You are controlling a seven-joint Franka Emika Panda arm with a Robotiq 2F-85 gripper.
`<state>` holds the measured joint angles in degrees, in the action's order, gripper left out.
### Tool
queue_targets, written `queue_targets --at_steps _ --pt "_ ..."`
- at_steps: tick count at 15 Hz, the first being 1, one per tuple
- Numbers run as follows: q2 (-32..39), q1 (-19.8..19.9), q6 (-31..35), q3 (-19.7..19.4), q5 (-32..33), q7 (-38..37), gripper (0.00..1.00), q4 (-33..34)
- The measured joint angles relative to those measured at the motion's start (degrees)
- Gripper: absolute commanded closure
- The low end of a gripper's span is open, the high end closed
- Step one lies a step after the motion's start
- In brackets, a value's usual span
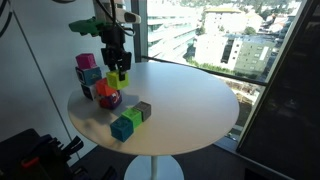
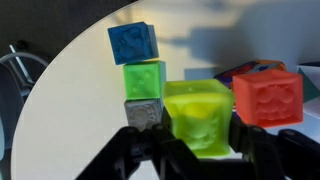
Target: Put the yellow block on top of the green and grey block
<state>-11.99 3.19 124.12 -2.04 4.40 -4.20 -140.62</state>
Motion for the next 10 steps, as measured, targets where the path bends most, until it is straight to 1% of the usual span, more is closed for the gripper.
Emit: queue_targets --at_steps 6,10 --pt "2.27 0.37 0.79 -1.76 0.0 0.17 0.75 -0.7" --pt "3.67 0.99 3.0 -2.36 0.0 0.3 0.75 -1.02"
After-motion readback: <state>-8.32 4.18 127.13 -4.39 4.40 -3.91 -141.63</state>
